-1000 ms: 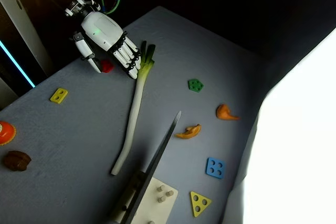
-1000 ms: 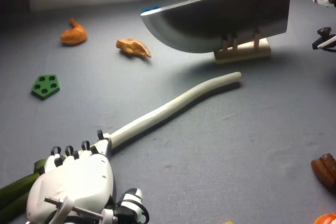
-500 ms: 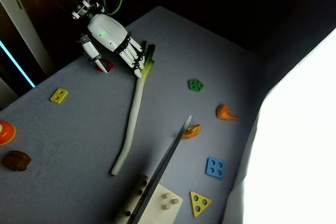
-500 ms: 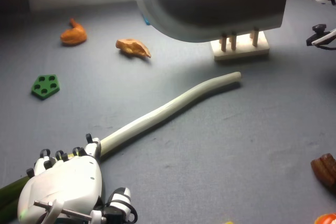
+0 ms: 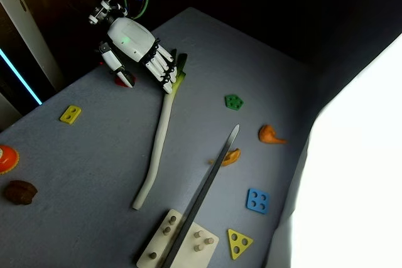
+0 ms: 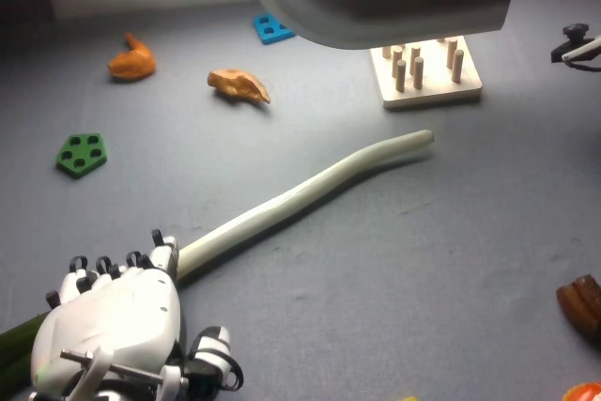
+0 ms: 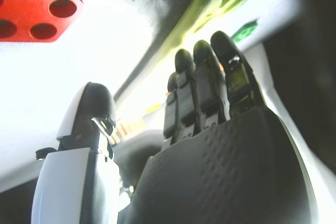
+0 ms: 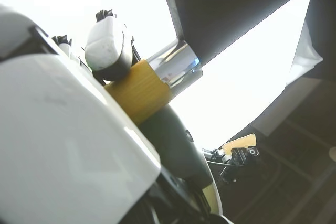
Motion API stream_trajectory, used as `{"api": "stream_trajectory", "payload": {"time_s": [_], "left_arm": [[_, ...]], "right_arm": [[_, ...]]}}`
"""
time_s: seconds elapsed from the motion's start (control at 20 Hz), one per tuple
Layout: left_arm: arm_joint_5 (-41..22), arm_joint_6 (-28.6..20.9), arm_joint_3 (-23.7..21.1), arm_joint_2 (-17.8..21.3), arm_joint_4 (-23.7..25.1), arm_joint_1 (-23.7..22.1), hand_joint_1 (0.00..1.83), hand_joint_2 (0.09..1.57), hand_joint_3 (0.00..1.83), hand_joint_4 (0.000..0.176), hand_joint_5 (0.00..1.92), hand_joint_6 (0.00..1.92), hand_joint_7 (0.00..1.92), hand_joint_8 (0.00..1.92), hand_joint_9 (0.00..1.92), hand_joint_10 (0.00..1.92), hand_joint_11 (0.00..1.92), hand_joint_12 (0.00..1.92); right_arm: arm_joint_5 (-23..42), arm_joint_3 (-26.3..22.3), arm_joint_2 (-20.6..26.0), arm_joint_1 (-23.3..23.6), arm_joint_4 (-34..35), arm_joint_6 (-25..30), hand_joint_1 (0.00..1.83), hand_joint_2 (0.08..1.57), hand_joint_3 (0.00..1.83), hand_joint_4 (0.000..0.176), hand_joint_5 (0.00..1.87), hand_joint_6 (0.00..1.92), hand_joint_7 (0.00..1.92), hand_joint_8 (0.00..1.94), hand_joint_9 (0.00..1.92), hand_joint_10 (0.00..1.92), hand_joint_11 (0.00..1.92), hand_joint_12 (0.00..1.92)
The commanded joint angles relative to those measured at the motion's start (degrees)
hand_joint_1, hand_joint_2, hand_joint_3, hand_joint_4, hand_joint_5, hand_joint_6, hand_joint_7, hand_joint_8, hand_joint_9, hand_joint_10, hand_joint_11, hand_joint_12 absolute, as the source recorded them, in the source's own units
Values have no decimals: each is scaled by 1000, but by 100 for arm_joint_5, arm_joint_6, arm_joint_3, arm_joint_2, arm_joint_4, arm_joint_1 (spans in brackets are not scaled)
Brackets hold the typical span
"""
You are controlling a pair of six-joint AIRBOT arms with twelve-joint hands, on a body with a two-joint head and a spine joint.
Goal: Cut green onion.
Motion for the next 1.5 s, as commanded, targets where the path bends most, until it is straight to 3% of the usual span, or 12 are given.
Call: {"api": "stream_trajectory", "payload": {"time_s": [0.0, 0.1, 0.3, 0.5, 0.55, 0.6, 0.65, 0.7, 0.8, 0.85, 1.25, 1.45], "left_arm": [[402, 5, 35, 10, 437, -64, 644, 1324, 2, 33, 143, 1, 386, 8, 288, 6, 0, 749], [383, 5, 59, 10, 437, -73, 643, 1324, 2, 33, 141, 1, 386, 7, 288, 5, 0, 752], [362, 6, 94, -14, 482, -27, 705, 1309, 0, 19, 200, 9, 342, 0, 295, 1, 0, 744], [362, 6, 100, -37, 435, 22, 652, 1324, 3, 21, 162, 2, 302, 0, 263, 2, 0, 696], [362, 6, 99, -53, 404, 27, 664, 1330, 4, 17, 158, 0, 281, 0, 254, 1, 0, 678], [362, 6, 98, -69, 389, 40, 555, 1315, 0, 10, 114, 0, 232, 1, 190, 2, 0, 475], [362, 6, 96, -88, 377, 51, 555, 1315, 0, 10, 114, 0, 232, 1, 190, 2, 0, 475], [362, 6, 96, -111, 373, 59, 153, 1363, 10, 7, 58, 0, 129, 1, 104, 2, 0, 305], [362, 7, 85, -152, 347, 88, 97, 1370, 3, 0, 18, 4, 56, 0, 32, 1, 0, 147], [362, 7, 77, -170, 322, 103, 96, 1369, 2, 0, 20, 5, 53, 0, 27, 1, 0, 133], [363, 38, -15, -197, 86, 203, 13, 1401, 5, 2, 41, 14, 55, 3, 25, 4, 1, 0], [346, 38, -24, -207, 25, 208, 88, 1393, 0, 4, 22, 4, 31, 6, 0, 0, 0, 0]], "right_arm": [[825, -32, 155, 144, 163, 109, 1670, 816, 735, 176, 1402, 1921, 1597, 1941, 1691, 1921, 1734, 1921], [814, -343, 359, 269, -31, 100, 1671, 817, 736, 176, 1402, 1921, 1597, 1941, 1690, 1921, 1734, 1921], [817, -1447, 922, 542, 176, -688, 1657, 804, 734, 176, 1393, 1921, 1601, 1941, 1686, 1921, 1719, 1921], [885, -2649, 1439, 697, 959, -2078, 1655, 804, 739, 176, 1399, 1921, 1590, 1941, 1678, 1921, 1705, 1921], [1062, -2992, 1559, 689, 1331, -2573, 1652, 808, 746, 176, 1405, 1921, 1599, 1941, 1678, 1921, 1700, 1921], [1335, -3333, 1657, 649, 1621, -3081, 1648, 795, 754, 176, 1373, 1921, 1541, 1941, 1645, 1921, 1685, 1921], [1608, -3621, 1742, 602, 1818, -3477, 1648, 795, 754, 176, 1373, 1921, 1541, 1941, 1645, 1921, 1685, 1921], [1942, -4008, 1845, 521, 2076, -3869, 1671, 800, 741, 176, 1368, 1921, 1528, 1941, 1626, 1921, 1656, 1921], [3080, -4646, 1929, 286, 2645, -4377, 1649, 813, 753, 176, 1336, 1921, 1539, 1941, 1624, 1921, 1650, 1921], [3336, -4856, 1959, 202, 2624, -4480, 1646, 815, 754, 176, 1334, 1921, 1542, 1941, 1624, 1921, 1650, 1921], [4021, -5805, 1892, -36, 3682, -5220, 1657, 795, 735, 176, 1360, 1921, 1548, 1941, 1629, 1921, 1658, 1921], [4020, -5830, 1655, -159, 3858, -5354, 1651, 802, 688, 176, 1371, 1921, 1508, 1941, 1602, 1921, 1653, 1921]]}}
